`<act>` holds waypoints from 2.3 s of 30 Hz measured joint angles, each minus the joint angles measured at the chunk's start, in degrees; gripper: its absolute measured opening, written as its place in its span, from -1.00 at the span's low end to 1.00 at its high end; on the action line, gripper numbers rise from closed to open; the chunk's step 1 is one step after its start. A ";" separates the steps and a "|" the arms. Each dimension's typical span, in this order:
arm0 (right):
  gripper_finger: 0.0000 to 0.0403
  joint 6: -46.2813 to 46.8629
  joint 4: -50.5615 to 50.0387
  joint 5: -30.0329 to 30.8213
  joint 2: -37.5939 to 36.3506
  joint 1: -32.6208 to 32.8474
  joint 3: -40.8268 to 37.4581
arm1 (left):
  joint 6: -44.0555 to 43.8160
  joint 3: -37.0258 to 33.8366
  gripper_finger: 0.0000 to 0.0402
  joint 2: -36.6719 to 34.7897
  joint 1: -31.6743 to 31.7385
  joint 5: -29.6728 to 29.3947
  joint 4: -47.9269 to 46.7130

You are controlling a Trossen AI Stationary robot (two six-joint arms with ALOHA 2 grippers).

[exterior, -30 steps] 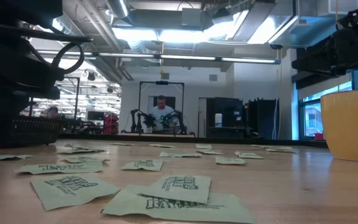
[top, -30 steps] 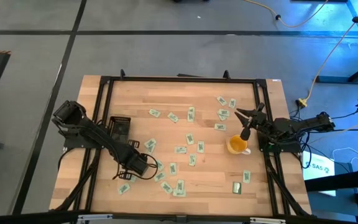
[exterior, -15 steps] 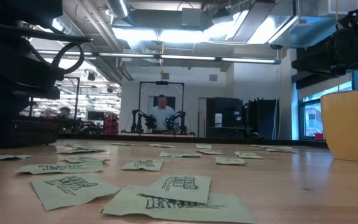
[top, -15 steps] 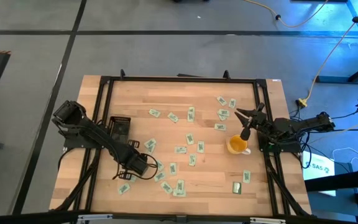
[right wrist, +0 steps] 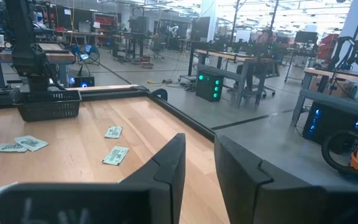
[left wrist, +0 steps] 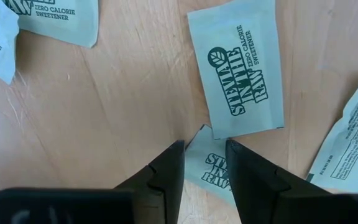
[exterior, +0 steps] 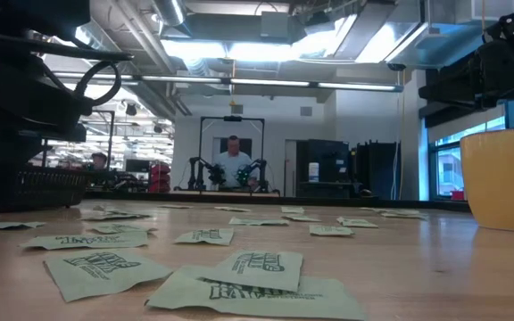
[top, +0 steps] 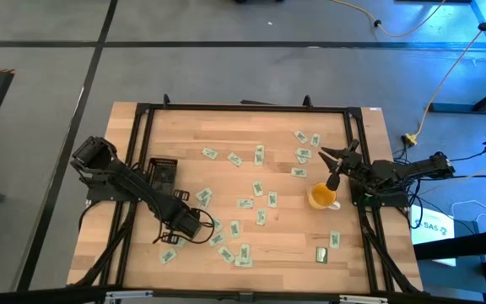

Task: Pick and place Stevia / Truvia into bins
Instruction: Put the stevia packet into the black bin

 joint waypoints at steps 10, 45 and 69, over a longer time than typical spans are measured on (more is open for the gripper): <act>-0.55 0.02 0.00 0.01 0.01 0.01 0.00 | 0.00 0.04 -0.45 -0.02 0.00 -0.04 0.70; -0.55 0.04 0.02 0.01 0.00 0.00 0.00 | 5.44 -0.29 -0.63 -0.13 0.02 2.12 1.65; -0.55 0.06 0.02 0.01 0.02 0.02 0.00 | -5.80 3.78 -0.99 -4.85 0.15 -9.50 -12.16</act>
